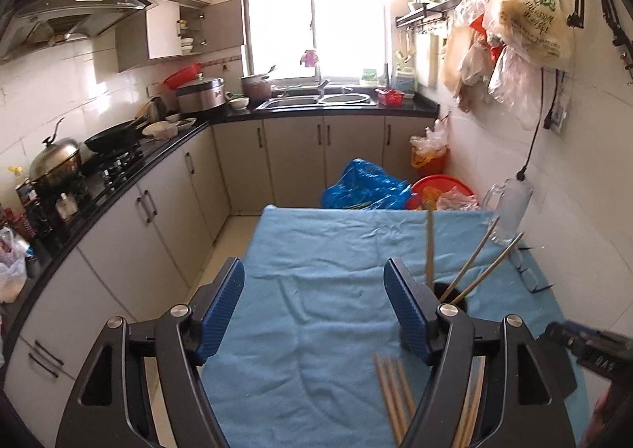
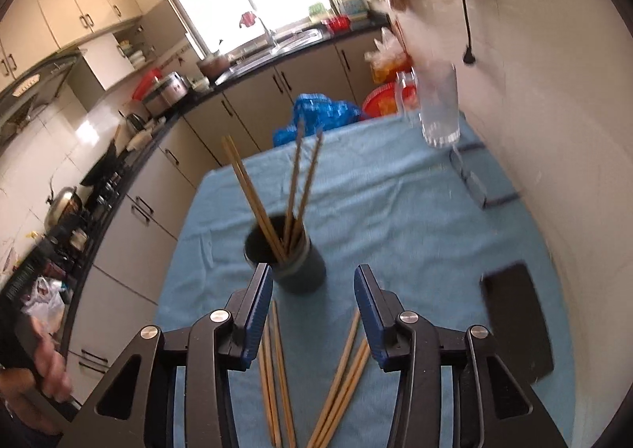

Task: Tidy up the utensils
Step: 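Lower both chopsticks into the black cup and open both grippers, then move both open grippers back toward the remaining chopsticks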

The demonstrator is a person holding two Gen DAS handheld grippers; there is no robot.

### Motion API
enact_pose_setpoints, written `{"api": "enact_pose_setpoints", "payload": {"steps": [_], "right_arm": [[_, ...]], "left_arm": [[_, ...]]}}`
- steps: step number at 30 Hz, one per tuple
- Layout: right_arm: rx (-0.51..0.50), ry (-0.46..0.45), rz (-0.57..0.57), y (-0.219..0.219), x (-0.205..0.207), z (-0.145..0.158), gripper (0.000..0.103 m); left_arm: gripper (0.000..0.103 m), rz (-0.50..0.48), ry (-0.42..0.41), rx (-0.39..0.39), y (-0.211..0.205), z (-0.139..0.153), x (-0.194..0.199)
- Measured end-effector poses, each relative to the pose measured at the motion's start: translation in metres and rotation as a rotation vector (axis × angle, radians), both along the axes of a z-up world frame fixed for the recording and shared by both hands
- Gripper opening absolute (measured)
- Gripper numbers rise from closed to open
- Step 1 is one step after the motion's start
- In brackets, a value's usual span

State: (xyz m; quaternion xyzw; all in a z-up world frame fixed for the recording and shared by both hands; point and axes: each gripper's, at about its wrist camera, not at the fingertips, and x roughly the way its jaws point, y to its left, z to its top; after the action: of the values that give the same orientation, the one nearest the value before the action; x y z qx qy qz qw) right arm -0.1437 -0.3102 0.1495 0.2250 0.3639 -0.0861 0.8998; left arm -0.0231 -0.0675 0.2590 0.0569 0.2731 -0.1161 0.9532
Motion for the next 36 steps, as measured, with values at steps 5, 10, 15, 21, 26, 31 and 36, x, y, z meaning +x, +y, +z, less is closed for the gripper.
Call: {"api": "enact_pose_setpoints", "payload": {"steps": [5, 10, 15, 21, 26, 31, 36], "right_arm": [[0.032, 0.118, -0.039, 0.001, -0.003, -0.047, 0.047], [0.030, 0.200, -0.061, 0.003, -0.004, -0.080, 0.047], [0.027, 0.282, -0.109, -0.004, 0.002, -0.111, 0.046], [0.037, 0.351, -0.154, -0.010, 0.006, -0.139, 0.046], [0.039, 0.384, -0.169, -0.012, 0.011, -0.152, 0.045], [0.046, 0.406, -0.171, -0.011, 0.016, -0.162, 0.041], [0.032, 0.397, -0.168, -0.011, 0.023, -0.163, 0.041]], "left_arm": [[0.072, 0.045, 0.007, 0.042, 0.023, -0.009, -0.007], [0.072, 0.103, 0.038, 0.058, 0.051, -0.016, -0.004], [0.072, 0.155, 0.060, 0.075, 0.078, -0.022, -0.003], [0.072, 0.211, 0.084, 0.087, 0.106, -0.029, 0.000], [0.072, 0.246, 0.112, 0.084, 0.125, -0.036, 0.003], [0.072, 0.265, 0.127, 0.084, 0.136, -0.040, 0.006], [0.072, 0.271, 0.146, 0.081, 0.140, -0.044, 0.013]]}}
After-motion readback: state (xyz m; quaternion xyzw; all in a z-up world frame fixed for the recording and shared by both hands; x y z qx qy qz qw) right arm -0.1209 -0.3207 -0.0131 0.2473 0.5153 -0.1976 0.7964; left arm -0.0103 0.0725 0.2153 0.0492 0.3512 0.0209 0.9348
